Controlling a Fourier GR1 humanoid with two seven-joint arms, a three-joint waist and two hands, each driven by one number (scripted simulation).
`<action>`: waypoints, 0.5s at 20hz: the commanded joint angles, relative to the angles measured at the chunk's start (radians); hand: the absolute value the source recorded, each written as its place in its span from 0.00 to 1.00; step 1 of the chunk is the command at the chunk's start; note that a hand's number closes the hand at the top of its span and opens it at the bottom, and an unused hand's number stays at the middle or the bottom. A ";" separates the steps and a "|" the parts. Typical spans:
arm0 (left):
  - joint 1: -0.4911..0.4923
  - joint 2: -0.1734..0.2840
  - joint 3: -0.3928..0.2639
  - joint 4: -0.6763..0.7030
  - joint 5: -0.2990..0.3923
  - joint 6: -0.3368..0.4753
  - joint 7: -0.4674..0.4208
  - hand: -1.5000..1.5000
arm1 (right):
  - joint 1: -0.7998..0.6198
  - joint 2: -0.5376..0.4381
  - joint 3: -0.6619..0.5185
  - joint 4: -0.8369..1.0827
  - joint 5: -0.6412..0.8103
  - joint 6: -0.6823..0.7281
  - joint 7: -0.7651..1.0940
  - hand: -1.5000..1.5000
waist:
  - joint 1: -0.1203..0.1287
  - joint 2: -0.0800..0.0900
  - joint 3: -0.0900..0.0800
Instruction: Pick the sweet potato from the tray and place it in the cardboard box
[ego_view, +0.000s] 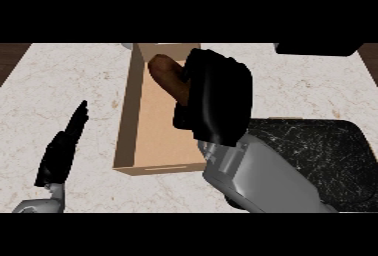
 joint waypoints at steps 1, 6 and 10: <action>0.004 -0.038 -0.042 0.003 -0.027 0.017 -0.001 0.50 | -0.149 0.009 -0.085 0.220 -0.109 -0.093 0.117 1.00 | 0.017 0.005 0.000; -0.012 -0.028 -0.035 0.015 -0.021 0.000 0.007 0.50 | -0.183 0.009 -0.076 0.452 -0.187 -0.219 0.058 1.00 | 0.022 0.009 0.000; -0.017 -0.015 -0.004 0.039 -0.002 -0.008 -0.018 0.50 | -0.224 0.009 -0.106 0.617 -0.255 -0.294 0.007 1.00 | 0.030 0.012 0.000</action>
